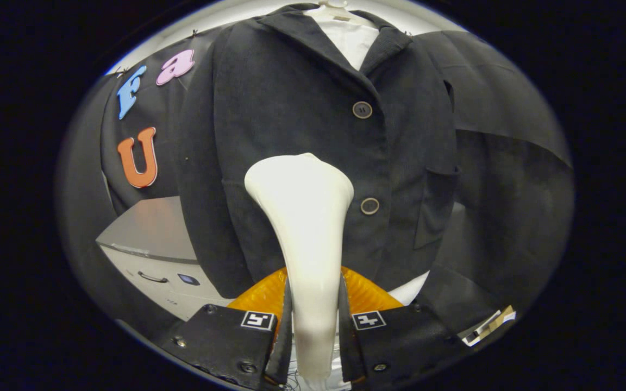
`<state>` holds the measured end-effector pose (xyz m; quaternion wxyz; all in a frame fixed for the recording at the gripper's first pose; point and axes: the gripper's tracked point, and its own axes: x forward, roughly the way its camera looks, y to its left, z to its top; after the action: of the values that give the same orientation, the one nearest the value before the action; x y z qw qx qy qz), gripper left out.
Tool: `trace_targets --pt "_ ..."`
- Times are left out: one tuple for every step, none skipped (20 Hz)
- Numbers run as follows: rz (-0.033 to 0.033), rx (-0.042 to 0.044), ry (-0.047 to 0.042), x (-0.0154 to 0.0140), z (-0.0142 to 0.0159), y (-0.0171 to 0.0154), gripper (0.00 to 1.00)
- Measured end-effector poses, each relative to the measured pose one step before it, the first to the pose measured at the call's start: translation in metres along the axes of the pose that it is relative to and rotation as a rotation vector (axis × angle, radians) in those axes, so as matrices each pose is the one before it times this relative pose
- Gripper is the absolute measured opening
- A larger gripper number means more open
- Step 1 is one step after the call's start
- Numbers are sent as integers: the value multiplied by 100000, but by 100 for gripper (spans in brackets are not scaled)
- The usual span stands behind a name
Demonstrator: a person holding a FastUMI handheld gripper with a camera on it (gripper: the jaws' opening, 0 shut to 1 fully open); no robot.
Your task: Iron the clothes twice with a garment steamer, once on the left side and once on the right side.
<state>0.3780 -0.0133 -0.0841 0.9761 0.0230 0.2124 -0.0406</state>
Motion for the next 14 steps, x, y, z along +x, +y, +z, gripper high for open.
trace_targets --pt "-79 94 678 363 -285 68 39" --pt "-175 153 543 328 -300 80 39" --pt "-212 65 546 247 -290 77 39" --pt "-205 -116 676 326 -285 -26 39" --pt "-517 -89 732 261 -371 69 39" --pt "-766 -282 610 233 -454 87 39" --pt "-409 -40 637 439 -199 201 39" --pt "-260 -127 1108 194 -453 285 39" --pt "-115 318 873 98 -472 -25 39" --pt "-179 -69 1155 248 -736 -116 39" --pt "-296 -1 1085 327 -648 -13 39" --pt "-140 -173 1288 339 -727 -30 39" --pt "5 67 1150 283 -629 -182 39" --pt "71 -134 984 67 -450 -135 39"
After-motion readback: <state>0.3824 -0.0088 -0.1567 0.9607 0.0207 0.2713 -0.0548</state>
